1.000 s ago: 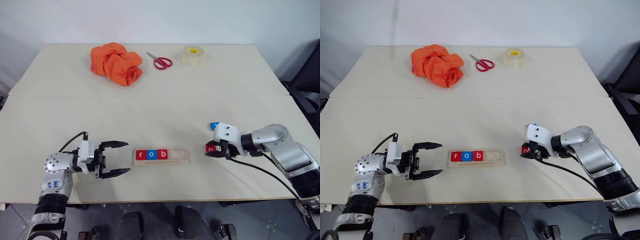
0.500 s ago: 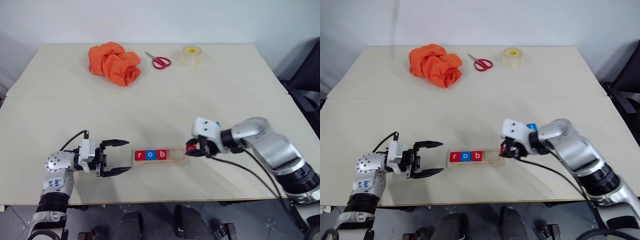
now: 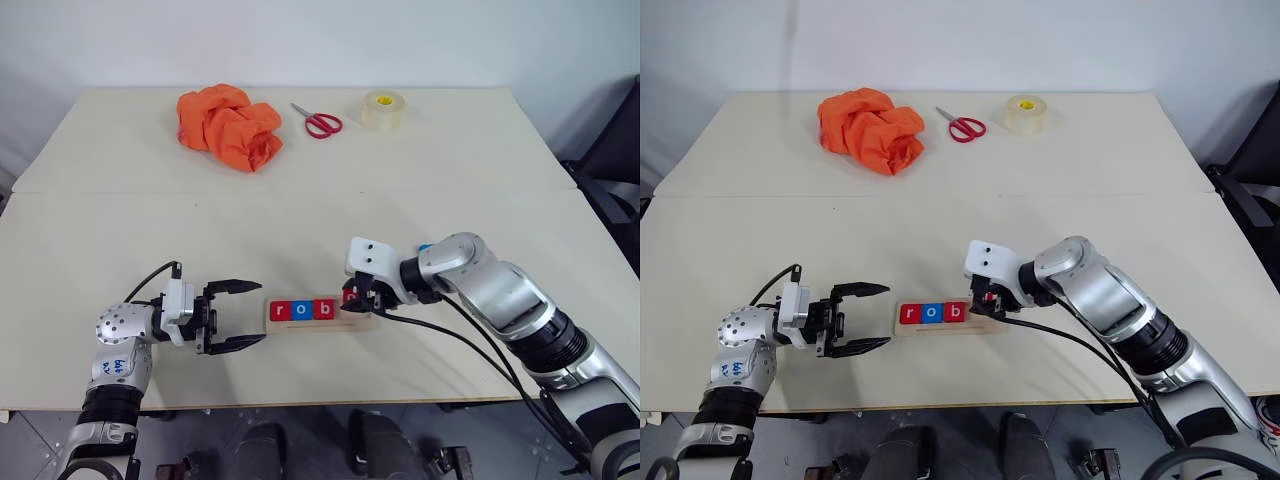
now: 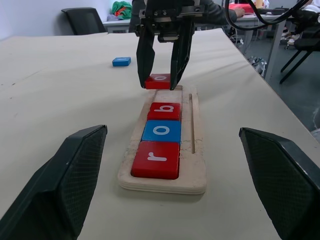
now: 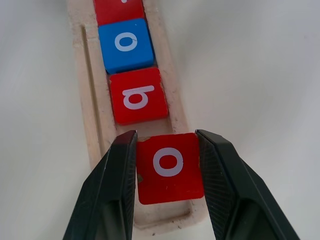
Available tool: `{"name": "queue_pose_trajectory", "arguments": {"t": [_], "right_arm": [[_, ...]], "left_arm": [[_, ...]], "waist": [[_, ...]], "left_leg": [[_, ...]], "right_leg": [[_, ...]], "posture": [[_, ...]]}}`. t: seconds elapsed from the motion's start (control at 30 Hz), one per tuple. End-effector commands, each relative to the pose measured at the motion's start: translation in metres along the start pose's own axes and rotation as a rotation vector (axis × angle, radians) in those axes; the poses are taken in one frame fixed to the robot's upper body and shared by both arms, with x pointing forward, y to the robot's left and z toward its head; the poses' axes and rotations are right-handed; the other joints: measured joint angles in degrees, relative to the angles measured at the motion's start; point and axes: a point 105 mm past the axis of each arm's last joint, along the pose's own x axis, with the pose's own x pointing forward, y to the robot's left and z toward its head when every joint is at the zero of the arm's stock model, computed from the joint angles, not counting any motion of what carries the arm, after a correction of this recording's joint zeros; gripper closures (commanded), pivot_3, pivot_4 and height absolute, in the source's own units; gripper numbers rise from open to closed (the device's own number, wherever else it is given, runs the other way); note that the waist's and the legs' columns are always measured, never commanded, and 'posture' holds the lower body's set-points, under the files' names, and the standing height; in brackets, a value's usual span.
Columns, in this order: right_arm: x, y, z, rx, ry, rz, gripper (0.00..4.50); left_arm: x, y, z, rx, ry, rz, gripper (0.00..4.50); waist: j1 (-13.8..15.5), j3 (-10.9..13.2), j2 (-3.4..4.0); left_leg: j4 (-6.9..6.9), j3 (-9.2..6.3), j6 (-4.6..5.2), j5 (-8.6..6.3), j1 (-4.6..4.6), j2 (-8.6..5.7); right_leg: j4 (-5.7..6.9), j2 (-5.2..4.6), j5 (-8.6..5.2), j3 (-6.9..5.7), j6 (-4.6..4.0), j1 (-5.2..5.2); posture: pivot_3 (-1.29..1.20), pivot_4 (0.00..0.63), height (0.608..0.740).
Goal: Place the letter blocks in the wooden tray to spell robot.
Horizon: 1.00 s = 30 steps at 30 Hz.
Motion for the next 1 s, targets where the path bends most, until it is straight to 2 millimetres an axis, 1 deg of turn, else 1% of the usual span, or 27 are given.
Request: {"name": "queue_pose_trajectory", "arguments": {"t": [0.03, 0.2, 0.3, 0.33, 0.4, 0.47, 0.57, 0.73, 0.87, 0.93, 1.0], "right_arm": [[0.000, 0.002, 0.012, -0.045, -0.021, 0.014, 3.09], [0.003, 0.006, 0.011, -0.052, -0.016, 0.035, 3.09], [0.006, 0.004, 0.008, -0.045, -0.001, 0.021, 3.09], [0.006, 0.004, 0.007, -0.047, 0.004, 0.021, 2.37], [0.006, 0.007, 0.010, -0.045, -0.006, 0.034, 1.78], [0.005, 0.009, 0.012, -0.048, -0.015, 0.043, 1.06], [0.001, 0.007, 0.015, -0.051, -0.026, 0.035, 0.09], [-0.011, 0.005, 0.013, -0.051, -0.041, 0.021, 0.04], [-0.022, 0.007, 0.001, -0.039, -0.038, 0.008, 0.04], [-0.028, 0.007, -0.004, -0.028, -0.050, -0.002, 0.41], [-0.032, 0.006, -0.011, -0.015, -0.040, -0.014, 0.90]], "left_arm": [[0.001, 0.001, 0.006, 0.038, -0.008, 0.005, 0.00], [0.001, 0.001, 0.005, 0.039, -0.009, 0.013, 0.00], [0.001, 0.001, 0.005, 0.040, -0.009, 0.016, 0.00], [0.001, 0.001, 0.005, 0.040, -0.008, 0.016, 0.00], [0.001, 0.002, 0.005, 0.040, -0.009, 0.019, 0.00], [0.000, 0.002, 0.005, 0.041, -0.008, 0.020, 0.00], [0.001, 0.003, 0.005, 0.042, -0.008, 0.022, 0.00], [0.002, 0.005, 0.005, 0.042, -0.011, 0.023, 0.00], [0.002, 0.006, 0.004, 0.041, -0.011, 0.023, 0.00], [0.002, 0.006, 0.004, 0.039, -0.011, 0.025, 0.00], [0.002, 0.006, 0.004, 0.038, -0.011, 0.026, 0.00]], "waist": [[0.0, 0.0, 0.00], [0.0, 0.0, 0.00], [0.0, 0.0, 0.00], [0.0, 0.0, 0.00], [0.0, 0.0, 0.00], [0.0, 0.0, 0.00], [0.0, 0.0, 0.00], [0.0, 0.0, 0.00], [0.2, 0.0, 0.00], [0.1, 0.0, 0.00], [0.1, 0.0, 0.00]], "left_leg": [[0.00, 0.00, 0.00, 0.00, 0.00, 0.00], [0.00, 0.00, 0.00, 0.00, 0.00, 0.00], [0.00, 0.00, 0.00, 0.00, 0.00, 0.00], [0.00, 0.00, 0.00, 0.00, 0.00, 0.00], [0.00, 0.00, 0.00, 0.00, 0.00, 0.00], [0.00, 0.00, 0.00, 0.00, 0.00, 0.00], [0.00, 0.00, 0.00, 0.00, 0.00, 0.00], [0.00, 0.00, 0.00, 0.00, 0.00, 0.00], [0.00, 0.00, 0.00, 0.00, 0.00, 0.00], [0.00, -0.01, 0.00, 0.00, 0.00, 0.00], [0.00, 0.00, 0.00, 0.00, 0.00, -0.01]], "right_leg": [[0.00, 0.01, 0.00, 0.00, 0.00, 0.00], [0.01, 0.00, 0.00, 0.00, 0.00, 0.00], [0.01, 0.00, 0.00, 0.00, 0.00, 0.00], [0.01, 0.01, 0.00, 0.00, 0.00, 0.00], [0.01, 0.01, 0.00, -0.01, 0.00, 0.00], [0.01, 0.01, 0.00, -0.01, 0.00, 0.00], [0.01, 0.01, 0.00, -0.01, 0.00, 0.00], [0.01, 0.01, 0.00, -0.01, 0.00, 0.00], [-0.02, 0.00, 0.00, -0.02, 0.00, 0.01], [-0.04, -0.01, 0.00, -0.03, 0.00, 0.02], [-0.03, -0.01, 0.00, -0.03, 0.00, 0.02]], "posture": [[0.00, 0.150, 0.740], [0.00, 0.150, 0.740], [0.00, 0.150, 0.740], [0.00, 0.150, 0.740], [0.00, 0.150, 0.740], [0.00, 0.150, 0.740], [0.00, 0.150, 0.740], [0.00, 0.150, 0.740], [0.00, 0.150, 0.740], [0.00, 0.150, 0.740], [0.00, 0.150, 0.740]]}}
